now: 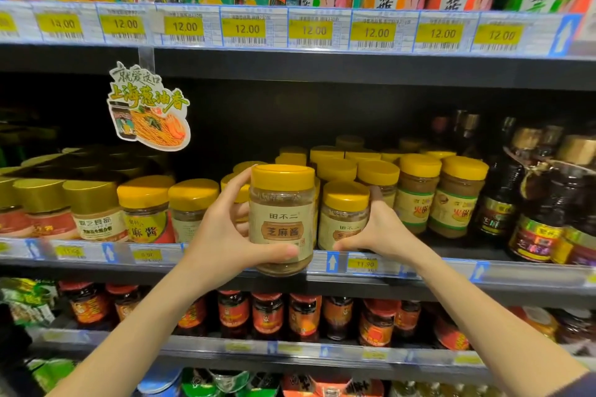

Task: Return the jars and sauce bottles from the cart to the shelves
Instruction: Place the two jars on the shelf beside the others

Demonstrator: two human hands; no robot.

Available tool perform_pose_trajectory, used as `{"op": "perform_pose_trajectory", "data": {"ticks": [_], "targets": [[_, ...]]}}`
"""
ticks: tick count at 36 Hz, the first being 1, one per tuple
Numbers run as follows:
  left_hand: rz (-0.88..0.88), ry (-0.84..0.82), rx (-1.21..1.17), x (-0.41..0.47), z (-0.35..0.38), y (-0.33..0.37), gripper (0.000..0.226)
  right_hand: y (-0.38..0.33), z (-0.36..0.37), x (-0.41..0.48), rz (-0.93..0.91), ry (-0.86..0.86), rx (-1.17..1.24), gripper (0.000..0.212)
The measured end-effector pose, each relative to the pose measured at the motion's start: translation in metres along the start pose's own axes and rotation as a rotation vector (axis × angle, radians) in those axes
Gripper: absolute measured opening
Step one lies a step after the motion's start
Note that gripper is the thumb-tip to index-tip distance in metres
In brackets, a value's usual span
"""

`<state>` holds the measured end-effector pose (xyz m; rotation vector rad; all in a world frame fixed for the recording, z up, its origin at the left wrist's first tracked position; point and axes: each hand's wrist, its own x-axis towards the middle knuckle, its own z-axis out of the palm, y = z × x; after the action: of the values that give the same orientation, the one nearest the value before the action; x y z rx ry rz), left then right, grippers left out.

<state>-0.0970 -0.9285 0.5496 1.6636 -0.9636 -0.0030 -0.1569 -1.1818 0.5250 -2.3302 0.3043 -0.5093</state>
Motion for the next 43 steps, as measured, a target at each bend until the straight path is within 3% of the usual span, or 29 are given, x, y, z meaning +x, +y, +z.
{"op": "perform_pose_trajectory", "data": {"ticks": [4,14,19,23,27,29,32,38,43], "targets": [[-0.009,-0.011,-0.003,-0.002,0.002,-0.002,0.119,-0.003,0.003,-0.001,-0.017,0.013,-0.046,0.082],[-0.008,-0.042,-0.025,-0.002,0.018,-0.001,0.118,-0.007,0.000,-0.006,0.063,-0.067,-0.100,0.089],[0.005,-0.052,-0.023,0.000,0.029,0.006,0.108,-0.026,-0.039,-0.015,0.066,-0.089,-0.090,0.057],[-0.008,-0.073,-0.032,0.005,0.041,0.011,0.118,-0.041,-0.072,-0.021,0.020,-0.022,0.052,0.093],[-0.015,-0.096,-0.041,0.014,0.060,0.018,0.126,-0.063,-0.102,-0.033,-0.058,-0.117,0.281,0.080],[-0.018,-0.114,-0.060,0.018,0.072,0.022,0.127,-0.069,-0.111,-0.037,-0.070,-0.166,0.255,0.075],[-0.020,-0.142,-0.081,0.023,0.088,0.027,0.128,-0.073,-0.116,-0.041,-0.048,-0.215,0.157,0.086],[-0.018,-0.162,-0.092,0.031,0.112,0.034,0.130,-0.070,-0.117,-0.043,-0.030,-0.203,0.038,0.087],[0.020,-0.174,-0.076,0.037,0.122,0.037,0.106,-0.065,-0.119,-0.043,-0.037,-0.150,0.054,0.075]]}}
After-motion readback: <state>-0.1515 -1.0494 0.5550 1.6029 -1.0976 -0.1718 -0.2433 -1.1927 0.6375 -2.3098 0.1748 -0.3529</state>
